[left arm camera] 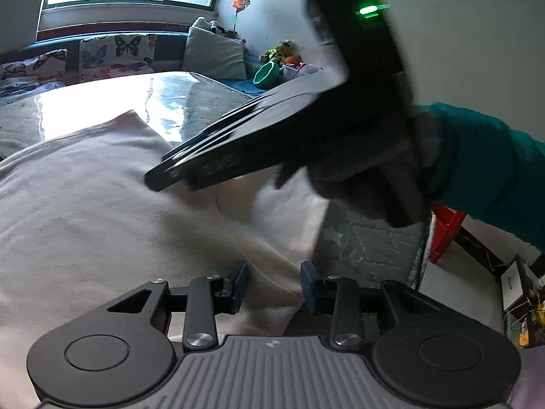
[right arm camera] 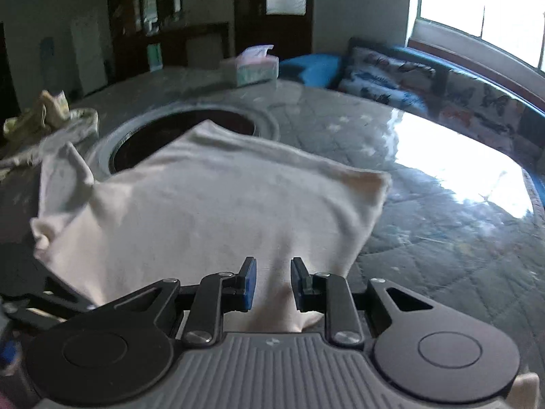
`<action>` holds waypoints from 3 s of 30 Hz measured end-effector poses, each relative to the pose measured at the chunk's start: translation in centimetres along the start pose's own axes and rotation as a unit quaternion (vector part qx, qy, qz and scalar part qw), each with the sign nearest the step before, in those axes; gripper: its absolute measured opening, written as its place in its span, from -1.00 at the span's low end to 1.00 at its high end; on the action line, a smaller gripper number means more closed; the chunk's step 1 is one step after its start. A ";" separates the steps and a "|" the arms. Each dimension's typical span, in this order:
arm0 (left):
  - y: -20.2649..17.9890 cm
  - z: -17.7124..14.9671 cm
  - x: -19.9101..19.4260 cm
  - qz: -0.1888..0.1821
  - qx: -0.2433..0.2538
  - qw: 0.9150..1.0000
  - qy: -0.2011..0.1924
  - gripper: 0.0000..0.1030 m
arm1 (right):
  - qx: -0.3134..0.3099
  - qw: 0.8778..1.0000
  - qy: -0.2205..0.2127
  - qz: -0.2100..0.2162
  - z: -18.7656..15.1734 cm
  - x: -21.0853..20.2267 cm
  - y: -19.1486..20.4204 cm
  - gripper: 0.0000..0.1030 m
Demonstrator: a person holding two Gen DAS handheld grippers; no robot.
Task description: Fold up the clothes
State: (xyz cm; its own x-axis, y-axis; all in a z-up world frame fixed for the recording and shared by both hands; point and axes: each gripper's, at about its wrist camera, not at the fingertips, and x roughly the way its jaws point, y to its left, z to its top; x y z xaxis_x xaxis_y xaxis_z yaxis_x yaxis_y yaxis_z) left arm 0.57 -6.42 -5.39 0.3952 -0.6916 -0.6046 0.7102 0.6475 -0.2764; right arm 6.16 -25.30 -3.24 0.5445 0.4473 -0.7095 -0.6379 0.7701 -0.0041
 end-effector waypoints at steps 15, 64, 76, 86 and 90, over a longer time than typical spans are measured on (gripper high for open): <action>1.7 -0.2 -2.8 0.016 -0.039 0.999 -0.021 -0.23 | 0.020 0.999 0.000 -0.042 2.7 3.7 -4.4 -0.46; 13.4 -9.6 -20.7 0.442 -0.272 0.849 -0.100 -0.20 | -0.149 0.977 -0.010 0.153 -0.5 0.3 16.6 -0.14; 18.1 -10.5 -22.7 0.495 -0.343 0.790 -0.112 -0.10 | -0.179 0.968 -0.002 0.177 -1.3 0.5 18.5 -0.15; 19.1 -10.1 -24.3 0.491 -0.357 0.782 -0.142 -0.91 | -0.125 0.977 -0.024 0.168 -0.1 -0.9 16.4 -0.15; 18.1 -7.8 -25.6 0.486 -0.329 0.791 -0.175 -0.91 | -0.113 0.979 -0.003 0.169 -0.8 0.2 16.0 -0.15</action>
State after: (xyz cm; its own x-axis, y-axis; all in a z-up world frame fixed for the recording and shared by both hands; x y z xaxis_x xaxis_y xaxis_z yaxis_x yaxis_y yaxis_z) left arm -1.22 25.50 -0.72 0.7865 0.2630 -0.5588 -0.4391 0.8744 -0.2065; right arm -4.39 -13.23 -4.01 0.2845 0.6626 -0.6928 -0.8862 0.4573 0.0735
